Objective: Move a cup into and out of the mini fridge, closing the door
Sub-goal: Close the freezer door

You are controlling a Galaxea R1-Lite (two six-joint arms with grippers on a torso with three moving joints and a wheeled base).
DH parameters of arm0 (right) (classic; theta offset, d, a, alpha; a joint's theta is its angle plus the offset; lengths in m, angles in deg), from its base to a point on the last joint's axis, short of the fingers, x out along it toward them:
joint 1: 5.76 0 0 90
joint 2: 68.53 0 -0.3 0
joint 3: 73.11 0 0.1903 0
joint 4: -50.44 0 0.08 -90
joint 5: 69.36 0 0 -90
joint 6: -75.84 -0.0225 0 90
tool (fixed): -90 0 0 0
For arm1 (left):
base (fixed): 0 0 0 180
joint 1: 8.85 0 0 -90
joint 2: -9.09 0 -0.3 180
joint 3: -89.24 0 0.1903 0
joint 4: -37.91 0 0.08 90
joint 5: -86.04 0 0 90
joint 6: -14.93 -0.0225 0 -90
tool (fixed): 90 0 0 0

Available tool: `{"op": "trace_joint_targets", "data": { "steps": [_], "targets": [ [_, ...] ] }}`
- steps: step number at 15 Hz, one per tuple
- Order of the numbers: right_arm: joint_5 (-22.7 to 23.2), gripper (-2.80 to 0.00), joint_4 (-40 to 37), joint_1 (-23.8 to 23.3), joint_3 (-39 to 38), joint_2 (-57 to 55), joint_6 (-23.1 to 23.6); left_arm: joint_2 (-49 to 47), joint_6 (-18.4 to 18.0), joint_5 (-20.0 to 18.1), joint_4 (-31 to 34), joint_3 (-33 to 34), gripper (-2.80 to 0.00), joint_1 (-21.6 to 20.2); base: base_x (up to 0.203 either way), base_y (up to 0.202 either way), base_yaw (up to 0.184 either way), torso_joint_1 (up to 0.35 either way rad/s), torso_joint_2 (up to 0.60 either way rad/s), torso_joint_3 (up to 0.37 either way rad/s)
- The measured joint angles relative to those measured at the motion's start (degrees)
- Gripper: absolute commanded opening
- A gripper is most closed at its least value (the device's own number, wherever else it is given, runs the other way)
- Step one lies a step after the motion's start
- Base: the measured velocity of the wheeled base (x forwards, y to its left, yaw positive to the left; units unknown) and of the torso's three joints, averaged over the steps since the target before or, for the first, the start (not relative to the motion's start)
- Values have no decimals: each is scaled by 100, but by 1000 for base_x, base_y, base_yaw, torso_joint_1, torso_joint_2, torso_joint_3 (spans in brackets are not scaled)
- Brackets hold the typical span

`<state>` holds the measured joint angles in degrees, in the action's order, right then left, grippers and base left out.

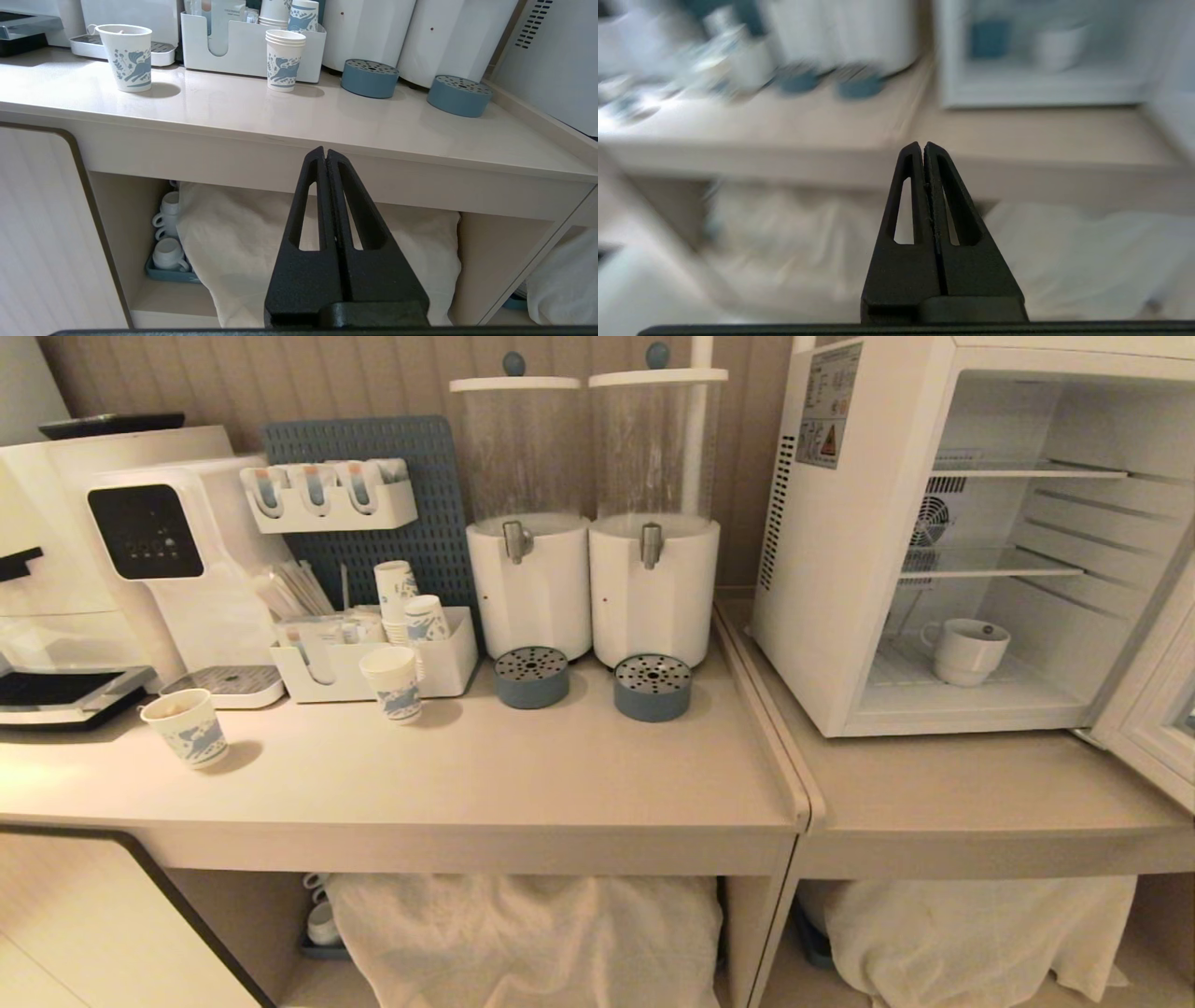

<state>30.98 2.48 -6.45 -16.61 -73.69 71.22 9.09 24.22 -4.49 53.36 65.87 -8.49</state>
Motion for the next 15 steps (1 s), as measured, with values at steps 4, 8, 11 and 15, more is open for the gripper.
{"op": "trace_joint_targets", "data": {
  "steps": [4, 8, 11, 15],
  "targets": [
    [-1111, -280, 1659, 48, -1818, 417, 370, 0, -1, 0, -1, 0, -280, 0, 0, 0, 0, 0, 0, 0],
    [-1124, -280, 2553, 58, -3119, 516, 588, 0, 0, 0, -1, 0, -280, 0, 0, 0, 0, 0, 0, 0],
    [-940, -280, 1939, 69, -3114, 502, 589, 0, -1, 0, -1, 0, -280, 0, 0, 0, 0, 0, 0, 0],
    [-950, -280, 1933, 69, -3103, 511, 541, 0, -1, 1, -1, 0, -280, -2, 0, 0, 0, 0, 0, 0]
  ]
}}
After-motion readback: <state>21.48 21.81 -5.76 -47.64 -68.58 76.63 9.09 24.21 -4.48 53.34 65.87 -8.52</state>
